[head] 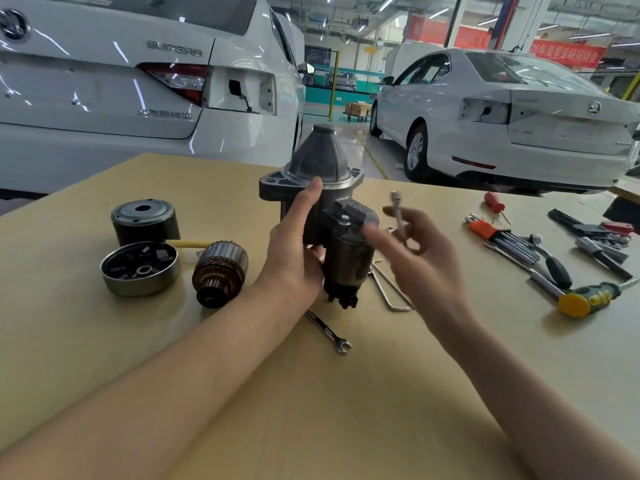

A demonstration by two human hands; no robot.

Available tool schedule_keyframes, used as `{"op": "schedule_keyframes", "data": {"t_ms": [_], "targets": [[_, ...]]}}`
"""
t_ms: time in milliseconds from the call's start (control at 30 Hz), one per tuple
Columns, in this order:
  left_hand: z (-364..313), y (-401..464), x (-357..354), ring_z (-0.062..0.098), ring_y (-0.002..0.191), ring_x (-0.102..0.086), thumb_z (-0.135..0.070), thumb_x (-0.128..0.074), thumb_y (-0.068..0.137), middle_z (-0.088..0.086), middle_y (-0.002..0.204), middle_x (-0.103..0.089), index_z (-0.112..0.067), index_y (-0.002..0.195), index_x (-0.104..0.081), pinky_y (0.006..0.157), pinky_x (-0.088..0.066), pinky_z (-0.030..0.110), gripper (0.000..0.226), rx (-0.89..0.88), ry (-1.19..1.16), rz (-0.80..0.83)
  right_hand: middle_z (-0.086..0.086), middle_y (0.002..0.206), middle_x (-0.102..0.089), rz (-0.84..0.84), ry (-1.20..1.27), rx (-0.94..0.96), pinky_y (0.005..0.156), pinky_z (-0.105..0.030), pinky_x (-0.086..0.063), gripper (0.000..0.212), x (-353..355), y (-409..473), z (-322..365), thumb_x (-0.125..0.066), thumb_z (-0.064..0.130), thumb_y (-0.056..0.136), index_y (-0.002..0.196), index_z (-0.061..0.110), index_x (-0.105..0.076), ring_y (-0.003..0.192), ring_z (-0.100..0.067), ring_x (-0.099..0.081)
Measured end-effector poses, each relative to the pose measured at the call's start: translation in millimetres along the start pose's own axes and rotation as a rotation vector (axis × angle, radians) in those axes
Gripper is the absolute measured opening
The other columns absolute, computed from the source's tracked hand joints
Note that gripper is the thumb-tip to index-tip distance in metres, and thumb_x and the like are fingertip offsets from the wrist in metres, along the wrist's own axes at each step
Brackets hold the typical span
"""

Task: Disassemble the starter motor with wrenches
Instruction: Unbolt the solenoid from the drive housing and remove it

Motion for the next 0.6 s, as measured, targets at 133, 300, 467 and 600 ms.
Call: {"op": "schedule_keyframes", "data": {"t_ms": [133,300,467,600], "targets": [[0,-4,-4,0.034,0.114,-0.063,-0.041,-0.063,0.078,0.02,0.122,-0.066,-0.005,0.128,-0.059,0.099,-0.051,0.044,0.062,0.018,-0.022,0.134,0.004,0.087,-0.071,0.014,-0.113,0.022,0.067,-0.039,-0.051,0.058,-15,-2,-3,-0.079,0.062,0.054,0.1,0.027,-0.07,0.075,-0.019,-0.063],[2,3,3,0.039,0.127,-0.048,-0.025,-0.043,0.075,0.027,0.135,-0.052,0.004,0.129,-0.049,0.115,-0.03,0.05,0.062,0.058,-0.165,0.165,0.013,0.09,-0.075,0.065,0.073,0.126,0.067,-0.019,-0.054,0.033,-15,-1,-4,-0.084,0.031,0.068,0.098,0.028,-0.071,0.083,-0.004,-0.07],[7,16,21,0.043,0.117,-0.058,-0.041,-0.03,0.096,0.026,0.124,-0.063,-0.001,0.125,-0.056,0.092,-0.048,0.055,0.056,0.197,-0.255,0.062,0.009,0.081,-0.075,0.203,0.208,0.07,0.062,-0.009,-0.048,0.021,-4,7,-6,-0.081,0.02,0.071,0.089,0.028,-0.074,0.073,-0.002,-0.069],[3,17,14,0.036,0.118,-0.057,-0.045,-0.044,0.093,0.018,0.132,-0.06,-0.01,0.135,-0.056,0.106,-0.042,0.054,0.056,0.181,-0.103,0.142,0.012,0.073,-0.071,0.32,0.27,0.019,0.056,-0.005,-0.045,0.021,4,10,-9,-0.072,0.016,0.077,0.097,0.022,-0.072,0.064,0.001,-0.066]]}}
Point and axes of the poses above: each hand's wrist, its own y-axis towards the middle knuckle, its own x-axis out of the back of the hand, z = x × y, the point moved 4 cm from there along y, towards the middle knuckle
